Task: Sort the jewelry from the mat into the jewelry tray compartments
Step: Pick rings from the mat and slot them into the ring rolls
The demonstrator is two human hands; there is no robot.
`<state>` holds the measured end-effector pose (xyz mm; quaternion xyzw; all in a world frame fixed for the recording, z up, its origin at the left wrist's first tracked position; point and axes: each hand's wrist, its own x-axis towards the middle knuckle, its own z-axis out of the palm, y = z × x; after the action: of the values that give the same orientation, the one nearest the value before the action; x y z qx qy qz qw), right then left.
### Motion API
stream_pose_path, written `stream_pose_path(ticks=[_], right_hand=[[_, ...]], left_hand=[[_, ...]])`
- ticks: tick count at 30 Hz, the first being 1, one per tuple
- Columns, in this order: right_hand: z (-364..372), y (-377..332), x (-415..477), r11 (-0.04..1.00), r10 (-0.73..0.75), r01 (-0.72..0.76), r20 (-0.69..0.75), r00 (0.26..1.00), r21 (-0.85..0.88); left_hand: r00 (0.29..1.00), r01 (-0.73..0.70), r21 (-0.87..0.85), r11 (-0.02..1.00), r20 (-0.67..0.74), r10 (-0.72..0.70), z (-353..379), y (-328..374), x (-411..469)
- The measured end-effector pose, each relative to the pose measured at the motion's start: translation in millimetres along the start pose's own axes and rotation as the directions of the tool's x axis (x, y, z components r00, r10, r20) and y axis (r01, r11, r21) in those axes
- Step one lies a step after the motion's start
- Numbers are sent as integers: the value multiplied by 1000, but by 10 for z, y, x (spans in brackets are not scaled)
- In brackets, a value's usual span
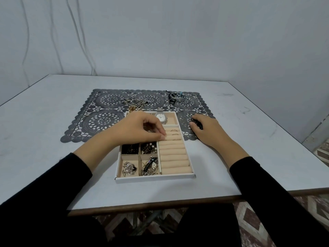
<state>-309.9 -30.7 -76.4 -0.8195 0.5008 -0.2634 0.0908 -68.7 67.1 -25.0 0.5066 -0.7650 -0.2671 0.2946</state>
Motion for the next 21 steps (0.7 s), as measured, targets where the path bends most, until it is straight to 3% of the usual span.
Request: stream_pose_path(ticks=[21], right_hand=[[-10,9,-4,1000,9,-9,15,1000,2]], left_hand=[[1000,21,8,1000,-17,-21,18,21,-3]])
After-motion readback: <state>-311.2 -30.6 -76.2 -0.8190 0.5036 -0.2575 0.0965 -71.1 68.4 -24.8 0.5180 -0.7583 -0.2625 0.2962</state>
